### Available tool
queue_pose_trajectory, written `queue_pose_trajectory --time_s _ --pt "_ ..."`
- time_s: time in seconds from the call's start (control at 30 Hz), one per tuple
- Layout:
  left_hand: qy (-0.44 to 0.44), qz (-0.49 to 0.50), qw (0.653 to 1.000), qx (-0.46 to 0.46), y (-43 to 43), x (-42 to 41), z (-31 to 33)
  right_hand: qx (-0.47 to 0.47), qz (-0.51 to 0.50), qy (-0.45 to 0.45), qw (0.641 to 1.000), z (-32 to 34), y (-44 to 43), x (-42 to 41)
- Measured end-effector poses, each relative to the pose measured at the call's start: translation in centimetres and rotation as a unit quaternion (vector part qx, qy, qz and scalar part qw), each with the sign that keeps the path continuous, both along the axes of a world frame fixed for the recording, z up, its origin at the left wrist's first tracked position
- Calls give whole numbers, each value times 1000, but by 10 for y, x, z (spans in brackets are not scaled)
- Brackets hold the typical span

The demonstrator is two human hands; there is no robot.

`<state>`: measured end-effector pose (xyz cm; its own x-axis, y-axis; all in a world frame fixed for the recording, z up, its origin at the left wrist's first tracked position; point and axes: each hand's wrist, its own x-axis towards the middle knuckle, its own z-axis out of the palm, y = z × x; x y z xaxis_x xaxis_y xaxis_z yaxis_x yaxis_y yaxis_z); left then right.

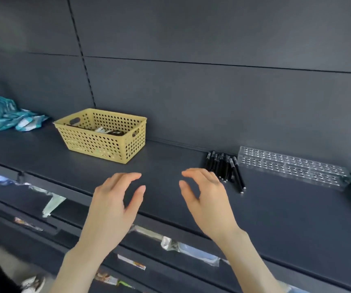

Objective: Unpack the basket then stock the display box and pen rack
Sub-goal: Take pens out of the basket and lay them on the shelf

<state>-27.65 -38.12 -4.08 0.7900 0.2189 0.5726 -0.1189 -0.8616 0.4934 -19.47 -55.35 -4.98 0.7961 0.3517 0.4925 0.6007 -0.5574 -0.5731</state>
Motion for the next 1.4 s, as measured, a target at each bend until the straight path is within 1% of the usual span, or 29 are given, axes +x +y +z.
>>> queue_pose_trajectory --time_s 0.07,0.27,0.47,0.6,0.73,0.9,0.97,1.03,1.1,1.2,1.3,1.37,1.4 --pt "-13 -4 1000 20 29 17 3 4 -2 -5 1000 2 28 16" --pt "-15 -3 999 28 115 69 8 11 8 -9 1000 10 121 68" --pt "-20 -3 1000 -15 197 111 13 16 15 -12 1000 22 203 104" --pt "-18 -26 999 -20 245 142 15 8 0 -8 1000 25 246 125" --pt "10 -79 997 -15 293 180 17 9 -31 1 999 27 286 147" --pt "91 -147 985 22 333 229 18 -45 -56 28 997 26 322 171" --pt "155 -172 971 52 344 249 19 -89 -67 47 993 27 330 181" --pt "233 -200 947 96 353 266 18 -127 -71 77 986 28 337 192" --pt "289 -228 922 123 361 283 17 -170 -66 108 977 27 342 204" --pt "340 -247 891 169 369 307 13 -251 -41 156 954 24 347 224" --pt "394 -262 853 221 372 324 8 -327 9 194 925 23 349 241" --pt "417 -271 835 237 371 332 5 -345 36 213 913 24 352 252" --pt "420 -273 833 236 371 335 4 -349 48 216 910 23 354 257"
